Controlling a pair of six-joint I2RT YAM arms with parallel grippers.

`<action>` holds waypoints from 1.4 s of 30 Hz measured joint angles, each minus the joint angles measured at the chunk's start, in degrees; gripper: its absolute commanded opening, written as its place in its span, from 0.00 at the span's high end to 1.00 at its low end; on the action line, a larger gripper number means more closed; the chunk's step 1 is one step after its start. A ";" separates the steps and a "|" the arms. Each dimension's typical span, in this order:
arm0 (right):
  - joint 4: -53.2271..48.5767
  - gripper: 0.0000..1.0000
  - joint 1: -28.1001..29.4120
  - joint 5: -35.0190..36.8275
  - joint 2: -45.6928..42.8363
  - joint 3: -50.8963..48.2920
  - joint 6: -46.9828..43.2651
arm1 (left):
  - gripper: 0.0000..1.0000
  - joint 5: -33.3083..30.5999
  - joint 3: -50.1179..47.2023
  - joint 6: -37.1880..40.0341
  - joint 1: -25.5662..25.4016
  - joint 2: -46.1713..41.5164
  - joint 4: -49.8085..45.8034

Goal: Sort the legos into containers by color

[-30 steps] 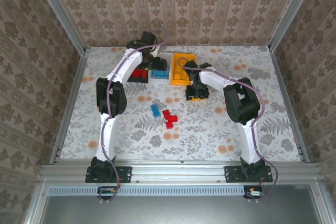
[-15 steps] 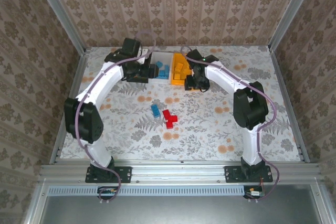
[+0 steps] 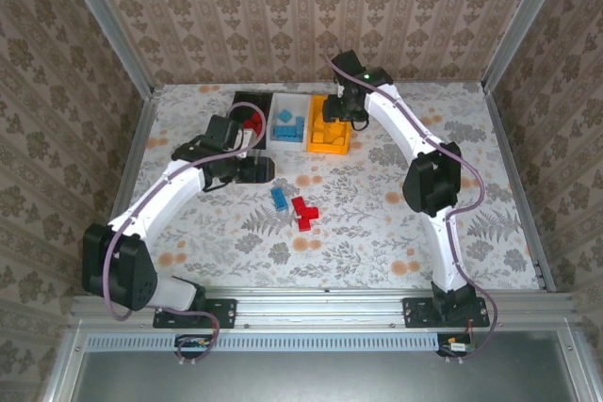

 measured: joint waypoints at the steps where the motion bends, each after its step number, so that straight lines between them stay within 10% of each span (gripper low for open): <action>1: -0.28 0.42 -0.09 0.04 1.05 1.57 -0.39 | 0.16 -0.02 -0.94 -0.57 -0.59 -0.44 0.28; 29: -1.70 0.40 -2.03 -0.17 12.15 13.70 -2.19 | 0.15 -3.98 -8.98 -6.10 -8.00 -7.48 1.36; 42: -0.81 0.23 -1.88 -1.36 13.94 13.73 -1.77 | 0.12 -3.91 -10.67 -6.54 -8.00 -7.41 2.62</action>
